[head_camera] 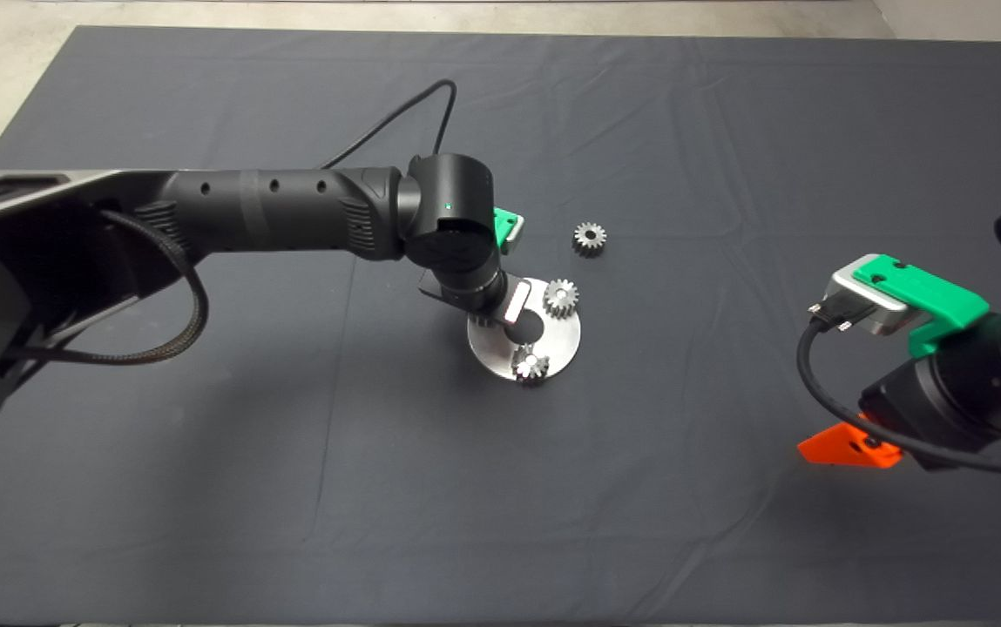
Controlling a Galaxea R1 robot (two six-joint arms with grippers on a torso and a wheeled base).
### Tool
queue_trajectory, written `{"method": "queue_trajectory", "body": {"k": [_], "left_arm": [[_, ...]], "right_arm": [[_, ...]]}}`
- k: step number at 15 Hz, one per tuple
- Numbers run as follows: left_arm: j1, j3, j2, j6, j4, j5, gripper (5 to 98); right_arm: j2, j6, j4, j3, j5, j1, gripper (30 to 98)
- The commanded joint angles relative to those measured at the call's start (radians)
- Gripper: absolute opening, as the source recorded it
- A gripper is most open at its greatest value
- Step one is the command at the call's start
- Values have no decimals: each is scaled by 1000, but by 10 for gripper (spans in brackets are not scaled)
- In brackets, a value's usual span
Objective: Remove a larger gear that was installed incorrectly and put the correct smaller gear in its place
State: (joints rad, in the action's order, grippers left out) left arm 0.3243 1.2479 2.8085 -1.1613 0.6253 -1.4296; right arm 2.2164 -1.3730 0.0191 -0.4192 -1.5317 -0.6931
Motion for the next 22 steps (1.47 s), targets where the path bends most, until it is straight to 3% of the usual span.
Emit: {"method": "queue_trajectory", "body": {"k": [1, 4, 8, 12, 22], "left_arm": [[15, -6, 12, 5, 2, 31, 463], [15, -3, 10, 3, 4, 31, 444], [15, -4, 10, 8, 5, 31, 411], [15, -12, 13, 8, 5, 32, 393], [36, -21, 6, 9, 13, 26, 357]], "right_arm": [[10, 147, -11, -212, -62, -16, 977], [23, 222, 51, -330, -62, -14, 977], [184, 283, 101, -478, -64, -2, 977], [259, 362, 150, -614, -62, 44, 977], [271, 374, 182, -628, -62, 69, 977]]}}
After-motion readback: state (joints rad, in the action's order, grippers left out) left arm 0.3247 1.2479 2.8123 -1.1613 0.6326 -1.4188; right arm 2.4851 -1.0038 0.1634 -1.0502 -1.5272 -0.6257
